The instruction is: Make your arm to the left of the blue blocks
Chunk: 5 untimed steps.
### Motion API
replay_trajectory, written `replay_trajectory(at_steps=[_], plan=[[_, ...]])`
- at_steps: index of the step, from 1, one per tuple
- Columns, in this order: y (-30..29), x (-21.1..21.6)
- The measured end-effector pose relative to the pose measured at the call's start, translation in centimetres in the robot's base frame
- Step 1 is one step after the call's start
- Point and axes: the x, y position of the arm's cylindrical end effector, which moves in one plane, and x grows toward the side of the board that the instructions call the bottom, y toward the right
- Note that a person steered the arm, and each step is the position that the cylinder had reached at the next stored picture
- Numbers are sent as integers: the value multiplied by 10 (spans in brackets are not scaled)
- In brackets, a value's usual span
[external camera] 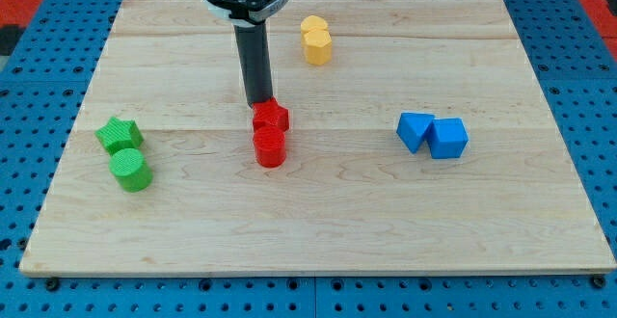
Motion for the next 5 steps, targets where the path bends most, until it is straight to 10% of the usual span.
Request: replay_trajectory(at_steps=[5], plan=[[101, 10]])
